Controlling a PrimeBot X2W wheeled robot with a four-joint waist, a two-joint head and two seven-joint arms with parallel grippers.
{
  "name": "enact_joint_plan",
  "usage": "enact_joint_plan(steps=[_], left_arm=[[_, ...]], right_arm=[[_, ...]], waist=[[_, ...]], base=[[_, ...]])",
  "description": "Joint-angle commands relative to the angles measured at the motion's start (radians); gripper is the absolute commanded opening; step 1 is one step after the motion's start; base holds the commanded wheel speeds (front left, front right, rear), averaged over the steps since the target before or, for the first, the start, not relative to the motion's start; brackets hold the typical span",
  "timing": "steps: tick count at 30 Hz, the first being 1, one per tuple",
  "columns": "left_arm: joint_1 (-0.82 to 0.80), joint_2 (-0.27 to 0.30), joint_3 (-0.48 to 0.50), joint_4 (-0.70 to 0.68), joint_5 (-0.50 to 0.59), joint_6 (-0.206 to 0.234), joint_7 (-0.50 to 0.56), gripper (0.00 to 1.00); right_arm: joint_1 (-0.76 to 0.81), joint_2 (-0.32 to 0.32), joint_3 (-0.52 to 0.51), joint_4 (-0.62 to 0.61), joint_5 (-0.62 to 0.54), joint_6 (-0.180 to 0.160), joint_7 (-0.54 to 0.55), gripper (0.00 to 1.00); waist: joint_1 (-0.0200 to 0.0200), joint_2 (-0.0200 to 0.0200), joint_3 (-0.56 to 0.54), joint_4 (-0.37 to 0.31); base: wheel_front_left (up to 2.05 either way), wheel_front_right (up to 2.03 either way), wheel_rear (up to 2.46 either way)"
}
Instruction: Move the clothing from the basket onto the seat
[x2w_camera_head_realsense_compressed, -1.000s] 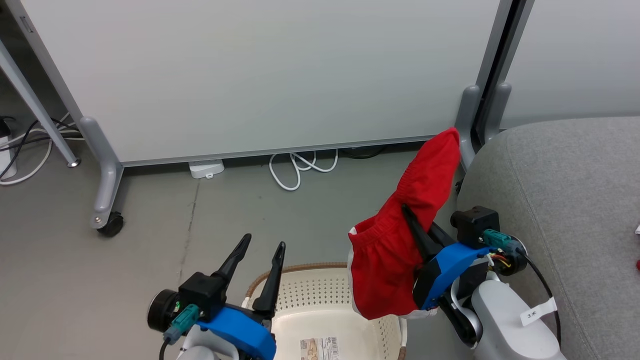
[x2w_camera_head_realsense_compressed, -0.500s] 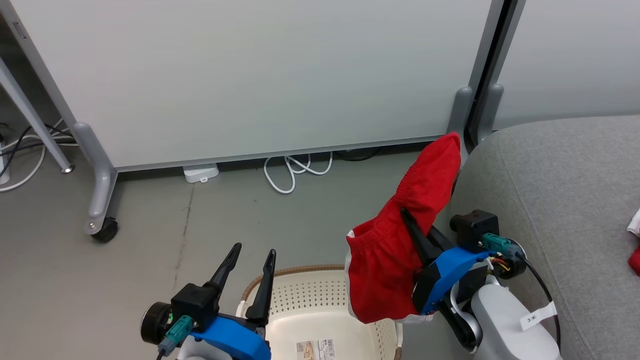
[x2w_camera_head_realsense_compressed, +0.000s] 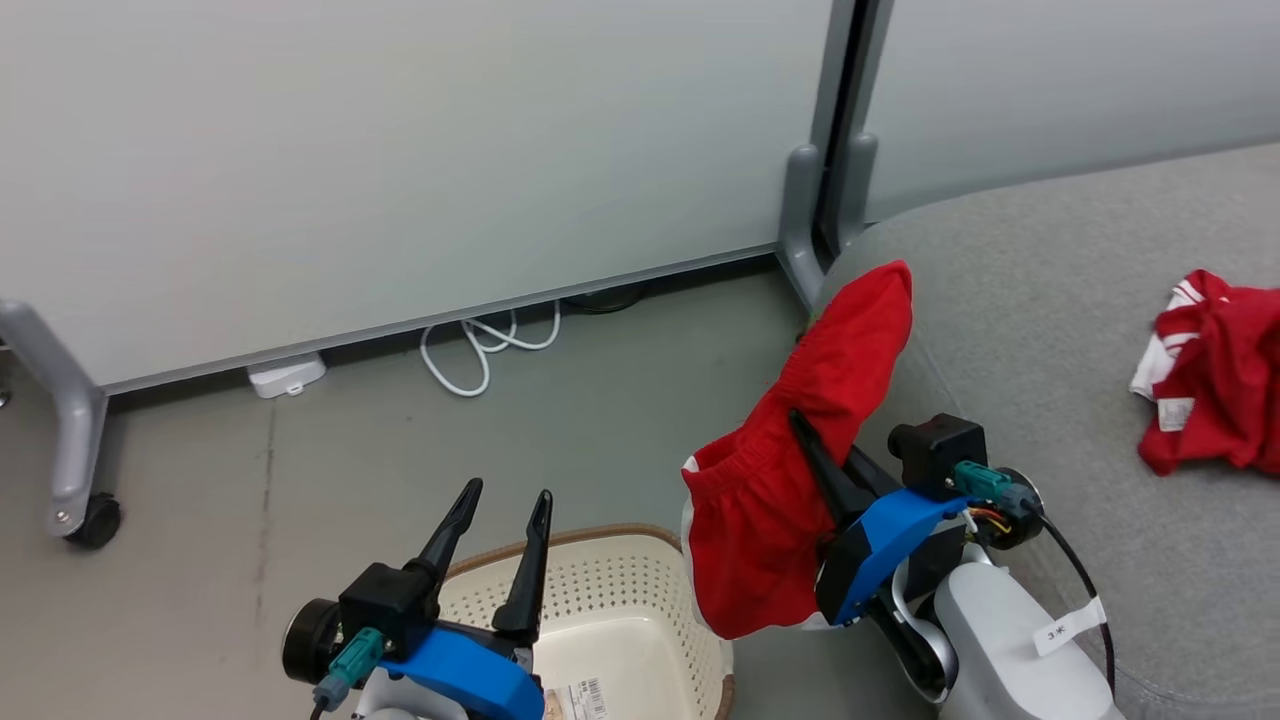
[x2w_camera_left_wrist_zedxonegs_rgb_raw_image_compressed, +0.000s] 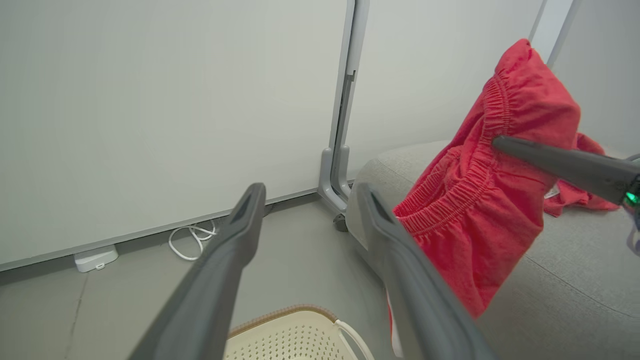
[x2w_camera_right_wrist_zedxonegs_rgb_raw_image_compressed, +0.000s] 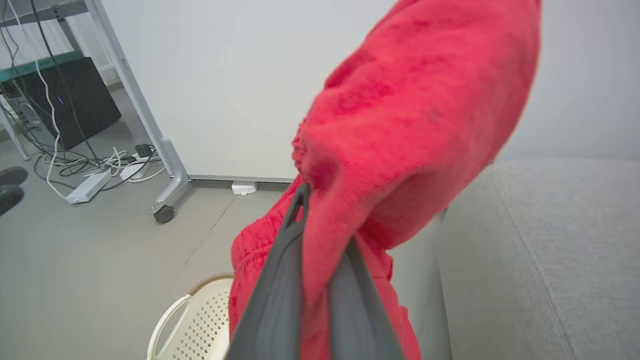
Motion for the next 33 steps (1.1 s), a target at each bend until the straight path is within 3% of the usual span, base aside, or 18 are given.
enact_joint_plan(steps=[1,18,33], left_arm=[[-0.007,0.0,0.006,-0.005,-0.002,-0.001,-0.003,1.0],[-0.037,0.01,0.0,-0.018,0.002,-0.001,-0.003,1.0],[-0.051,0.027,-0.014,-0.015,0.003,-0.001,-0.003,1.0]], right_arm=[[-0.012,0.0,0.003,-0.007,0.002,0.0,-0.002,0.0],[-0.022,0.0,0.025,-0.026,0.029,0.0,-0.015,0.0],[-0.022,0.0,0.042,-0.026,0.059,0.0,-0.035,0.0]], waist=[[0.0,0.0,0.01,-0.05],[0.0,0.0,0.064,-0.287],[0.0,0.0,0.098,-0.381]], base=[[0.0,0.0,0.0],[0.0,0.0,0.0],[0.0,0.0,0.0]])
